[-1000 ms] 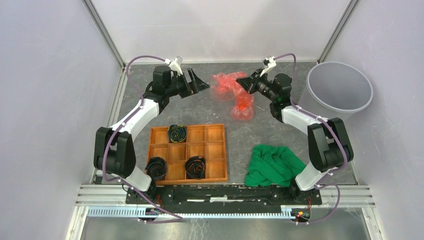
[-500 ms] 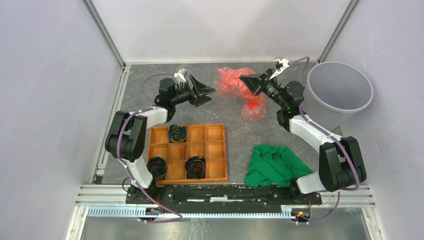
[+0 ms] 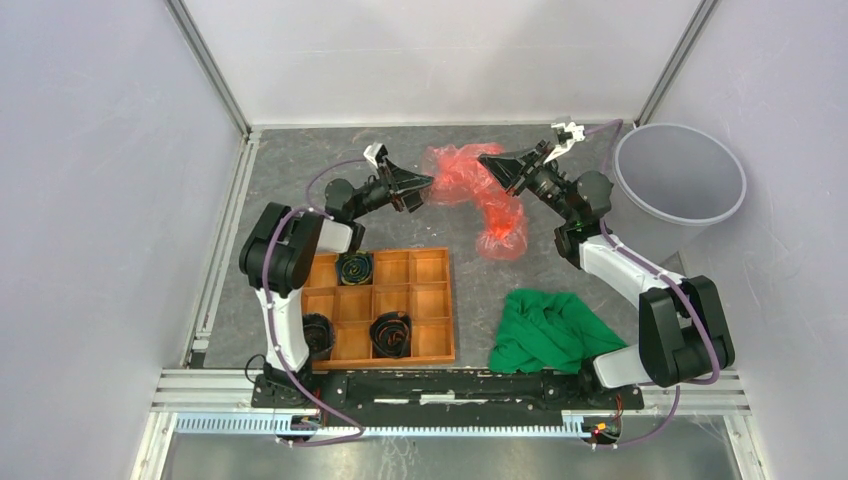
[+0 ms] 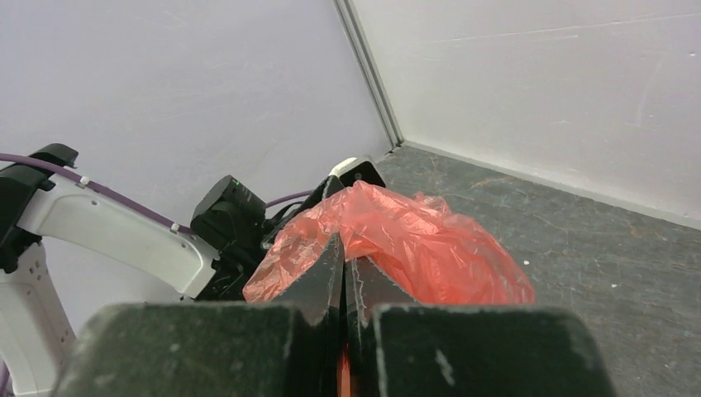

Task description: Put the trash bags into the trash bin

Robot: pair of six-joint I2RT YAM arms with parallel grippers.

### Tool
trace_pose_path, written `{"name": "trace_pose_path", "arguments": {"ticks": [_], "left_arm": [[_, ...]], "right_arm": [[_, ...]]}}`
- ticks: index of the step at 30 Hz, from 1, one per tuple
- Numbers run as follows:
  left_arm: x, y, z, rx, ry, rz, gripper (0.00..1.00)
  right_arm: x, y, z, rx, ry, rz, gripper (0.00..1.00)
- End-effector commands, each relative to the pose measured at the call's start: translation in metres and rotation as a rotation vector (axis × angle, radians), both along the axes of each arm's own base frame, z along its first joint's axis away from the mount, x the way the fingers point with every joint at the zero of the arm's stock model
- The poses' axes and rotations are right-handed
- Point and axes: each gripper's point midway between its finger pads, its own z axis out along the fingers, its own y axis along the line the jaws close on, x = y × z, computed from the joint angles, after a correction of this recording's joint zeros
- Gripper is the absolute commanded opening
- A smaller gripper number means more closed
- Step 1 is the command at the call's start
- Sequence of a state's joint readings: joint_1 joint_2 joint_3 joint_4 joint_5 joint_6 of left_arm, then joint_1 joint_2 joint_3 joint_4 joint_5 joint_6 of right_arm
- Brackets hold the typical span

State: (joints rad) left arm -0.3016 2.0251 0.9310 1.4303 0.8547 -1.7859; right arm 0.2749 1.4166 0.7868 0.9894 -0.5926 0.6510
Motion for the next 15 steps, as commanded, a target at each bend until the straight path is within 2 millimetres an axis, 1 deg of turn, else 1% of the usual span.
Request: {"name": "trace_pose_path", "arguments": {"ticks": [1, 2, 3, 4, 5, 6, 7, 8, 9, 12, 15], "left_arm": [[-0.014, 0.002, 0.029, 0.039, -0.195, 0.011, 0.46], [-0.009, 0.003, 0.021, 0.105, -0.181, 0.034, 0.38], [-0.006, 0.005, 0.024, 0.171, -0.215, 0.064, 0.29], [-0.002, 0.008, 0.018, 0.248, -0.218, 0.09, 0.21], [0.003, 0.012, 0.013, 0.326, -0.225, 0.118, 0.14], [0.01, 0.018, 0.009, 0.422, -0.272, 0.158, 0.1], [0.013, 0.024, 0.009, 0.485, -0.249, 0.188, 0.07], [0.019, 0.032, 0.011, 0.566, -0.305, 0.231, 0.04], [0.024, 0.043, 0.012, 0.645, -0.312, 0.284, 0.02], [0.028, 0.065, 0.037, 0.777, -0.428, 0.401, 0.02], [0.029, 0.089, 0.066, 0.881, -0.538, 0.525, 0.02]], "right_arm": [[-0.01, 0.002, 0.017, 0.021, -0.068, 0.028, 0.0], [-0.009, 0.003, 0.015, 0.014, -0.065, 0.024, 0.01], [-0.006, 0.003, 0.012, -0.003, -0.06, 0.013, 0.01], [-0.001, 0.002, 0.007, -0.028, -0.048, -0.004, 0.01], [0.003, 0.002, 0.003, -0.054, -0.041, -0.02, 0.01], [0.009, 0.001, -0.006, -0.092, -0.019, -0.048, 0.0], [0.015, -0.001, -0.012, -0.127, -0.005, -0.076, 0.0], [0.021, -0.003, -0.022, -0.174, 0.013, -0.113, 0.01], [0.028, -0.007, -0.031, -0.224, 0.029, -0.151, 0.02], [0.044, -0.013, -0.057, -0.335, 0.085, -0.238, 0.09], [0.054, -0.005, -0.076, -0.417, 0.139, -0.236, 0.19]]}}
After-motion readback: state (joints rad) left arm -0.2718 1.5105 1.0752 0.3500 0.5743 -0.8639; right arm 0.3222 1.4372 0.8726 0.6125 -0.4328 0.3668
